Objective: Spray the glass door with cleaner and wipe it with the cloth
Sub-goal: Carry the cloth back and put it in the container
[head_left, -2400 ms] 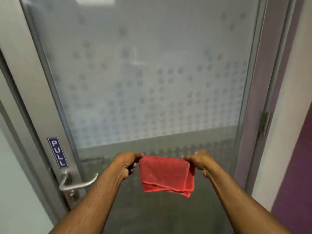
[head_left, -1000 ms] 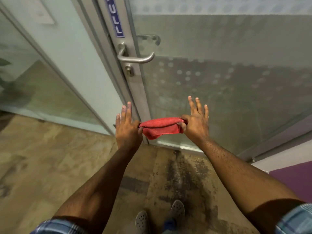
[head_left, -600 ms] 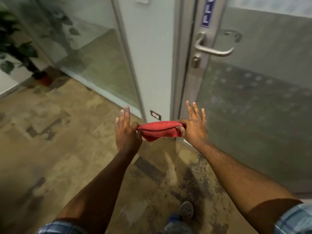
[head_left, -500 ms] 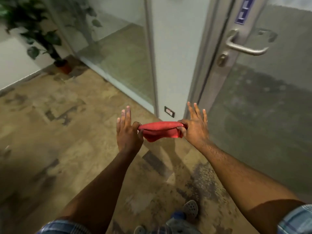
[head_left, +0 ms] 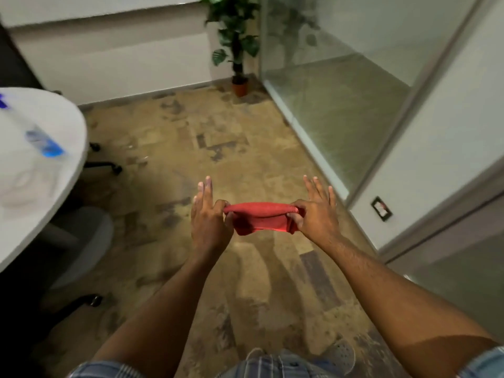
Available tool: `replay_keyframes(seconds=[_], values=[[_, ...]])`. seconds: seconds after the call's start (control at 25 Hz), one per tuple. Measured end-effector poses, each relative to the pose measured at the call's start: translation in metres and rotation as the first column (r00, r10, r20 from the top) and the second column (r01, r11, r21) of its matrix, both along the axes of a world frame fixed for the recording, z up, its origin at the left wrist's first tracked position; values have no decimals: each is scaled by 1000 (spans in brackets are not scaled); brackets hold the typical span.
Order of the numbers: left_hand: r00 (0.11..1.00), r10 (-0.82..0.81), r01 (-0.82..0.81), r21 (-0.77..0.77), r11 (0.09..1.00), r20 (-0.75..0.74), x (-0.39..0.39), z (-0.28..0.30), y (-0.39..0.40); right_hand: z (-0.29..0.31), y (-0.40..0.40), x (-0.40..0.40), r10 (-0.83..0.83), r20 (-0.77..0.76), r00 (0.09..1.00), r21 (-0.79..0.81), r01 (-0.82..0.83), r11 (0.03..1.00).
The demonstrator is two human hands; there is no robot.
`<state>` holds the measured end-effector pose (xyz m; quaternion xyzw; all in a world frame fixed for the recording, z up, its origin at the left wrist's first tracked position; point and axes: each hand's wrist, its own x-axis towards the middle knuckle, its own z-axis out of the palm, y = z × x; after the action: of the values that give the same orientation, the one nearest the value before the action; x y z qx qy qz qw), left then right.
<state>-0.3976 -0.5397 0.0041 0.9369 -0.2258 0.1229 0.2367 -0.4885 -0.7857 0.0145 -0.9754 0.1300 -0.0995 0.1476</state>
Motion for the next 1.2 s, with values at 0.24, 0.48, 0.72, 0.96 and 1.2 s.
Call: replay_keyframes(seconds=[0.24,0.48,0.72,0.96,1.2], values=[[956,295,-294,-79,952,-6,11,-3,134,5,120,78,270,27,962,4,-270,963],[814,561,-581,-196,790,-149,26,-1,218,4,212,156,477,26,879,52,-478,877],[669,680,-741,-351,573,-300,81,7,278,4,289,256,595,70,801,149,-598,788],[566,742,-810,-413,417,-361,155,20,324,13,352,365,690,88,719,186,-692,697],[480,788,-864,-365,348,-385,205,37,364,28,403,433,774,66,630,196,-769,609]])
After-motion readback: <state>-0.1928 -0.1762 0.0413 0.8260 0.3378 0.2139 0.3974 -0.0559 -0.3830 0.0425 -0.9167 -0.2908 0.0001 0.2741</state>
